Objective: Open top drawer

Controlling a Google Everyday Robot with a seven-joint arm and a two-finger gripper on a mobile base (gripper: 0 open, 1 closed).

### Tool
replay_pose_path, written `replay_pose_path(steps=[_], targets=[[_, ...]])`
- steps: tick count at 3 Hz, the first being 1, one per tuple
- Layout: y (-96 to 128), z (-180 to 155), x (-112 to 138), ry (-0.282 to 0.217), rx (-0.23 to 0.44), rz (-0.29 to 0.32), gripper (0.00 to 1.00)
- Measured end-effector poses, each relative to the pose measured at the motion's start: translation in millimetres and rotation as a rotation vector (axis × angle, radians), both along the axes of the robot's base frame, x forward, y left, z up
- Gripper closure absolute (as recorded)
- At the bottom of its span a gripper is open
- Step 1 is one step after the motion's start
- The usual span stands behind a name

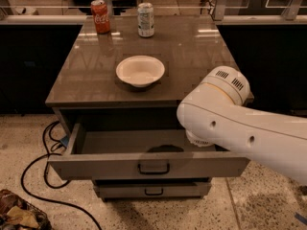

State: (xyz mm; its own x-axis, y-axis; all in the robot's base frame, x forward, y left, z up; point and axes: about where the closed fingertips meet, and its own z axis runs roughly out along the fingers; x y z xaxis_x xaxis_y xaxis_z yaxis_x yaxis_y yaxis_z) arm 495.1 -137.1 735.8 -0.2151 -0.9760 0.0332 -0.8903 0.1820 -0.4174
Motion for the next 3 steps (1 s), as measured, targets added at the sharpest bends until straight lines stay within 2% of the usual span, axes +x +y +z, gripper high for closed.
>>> replay_pose_path(steps=[1,2,3], targets=[[-16,-15,32,-0.036,0.074,0.0,1.0],[-25,-34,56,-0.026,0.145,0.011,1.0],[-16,-52,71,0.027,0.19,0.052,1.0]])
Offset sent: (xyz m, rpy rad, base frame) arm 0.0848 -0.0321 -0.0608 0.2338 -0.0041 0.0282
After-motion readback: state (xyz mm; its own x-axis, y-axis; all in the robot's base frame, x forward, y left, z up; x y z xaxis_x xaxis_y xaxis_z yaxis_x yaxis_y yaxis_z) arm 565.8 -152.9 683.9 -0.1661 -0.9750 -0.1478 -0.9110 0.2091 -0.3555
